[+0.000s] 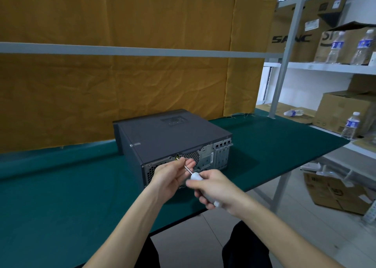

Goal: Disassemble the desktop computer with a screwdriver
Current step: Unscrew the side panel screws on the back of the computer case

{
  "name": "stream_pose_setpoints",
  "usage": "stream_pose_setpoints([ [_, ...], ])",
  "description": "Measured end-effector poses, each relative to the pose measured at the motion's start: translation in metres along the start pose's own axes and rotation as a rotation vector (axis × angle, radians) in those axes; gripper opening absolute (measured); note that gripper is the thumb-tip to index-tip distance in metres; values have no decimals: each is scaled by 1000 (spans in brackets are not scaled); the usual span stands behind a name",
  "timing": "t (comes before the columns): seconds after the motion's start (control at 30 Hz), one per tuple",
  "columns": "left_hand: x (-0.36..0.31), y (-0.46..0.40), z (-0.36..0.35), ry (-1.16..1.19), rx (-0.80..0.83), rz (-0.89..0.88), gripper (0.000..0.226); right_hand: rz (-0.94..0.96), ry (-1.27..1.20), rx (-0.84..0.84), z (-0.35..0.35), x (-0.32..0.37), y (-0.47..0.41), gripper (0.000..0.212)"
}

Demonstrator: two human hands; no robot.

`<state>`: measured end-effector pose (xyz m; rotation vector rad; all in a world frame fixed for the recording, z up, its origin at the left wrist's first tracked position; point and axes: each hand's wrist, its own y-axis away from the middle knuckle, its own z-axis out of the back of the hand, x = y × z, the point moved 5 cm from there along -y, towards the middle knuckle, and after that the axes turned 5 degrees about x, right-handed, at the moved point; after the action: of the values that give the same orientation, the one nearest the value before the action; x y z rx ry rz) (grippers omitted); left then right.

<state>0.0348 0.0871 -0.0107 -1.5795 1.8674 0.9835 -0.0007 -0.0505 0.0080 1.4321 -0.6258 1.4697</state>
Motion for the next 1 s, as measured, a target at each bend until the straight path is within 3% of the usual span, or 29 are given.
stream_pose_setpoints([
  [0.07,1,0,-4,97,68,26,27,-159,-446,190,-2,0,6,29],
  [0.1,2,2,-4,133,88,39,29,-209,-547,258,-2,1,9,32],
  [0.17,1,4,-2,133,71,46,30,-179,-377,252,1,1,6,28],
  [0.23,0,3,1,14,-12,-9,27,-49,66,102,3,4,-1,15],
  [0.3,0,0,1,-71,-82,-67,25,46,295,-23,5,7,-6,9],
  [0.37,1,-1,-2,3,-71,-50,24,25,108,10,10,5,-8,7],
  [0.43,1,0,-6,94,3,9,27,-102,-262,207,8,0,-6,21],
  [0.5,1,3,-7,116,54,51,28,-179,-453,343,5,0,-1,33],
  [0.57,1,2,-1,53,1,30,24,-109,-241,270,6,4,-3,29],
  [0.67,-2,0,9,-62,-139,-84,21,65,411,-41,8,12,-6,9],
  [0.7,-3,-1,10,-70,-149,-96,19,94,449,-81,7,11,-8,8],
  [0.87,-2,-2,8,72,-61,-60,22,-154,-377,305,-2,0,0,31],
  [0.93,-1,-1,9,52,-72,-72,25,-114,-325,273,4,1,1,30],
  [1.0,-2,-2,10,-27,-125,-113,25,35,96,52,12,5,-4,17],
])
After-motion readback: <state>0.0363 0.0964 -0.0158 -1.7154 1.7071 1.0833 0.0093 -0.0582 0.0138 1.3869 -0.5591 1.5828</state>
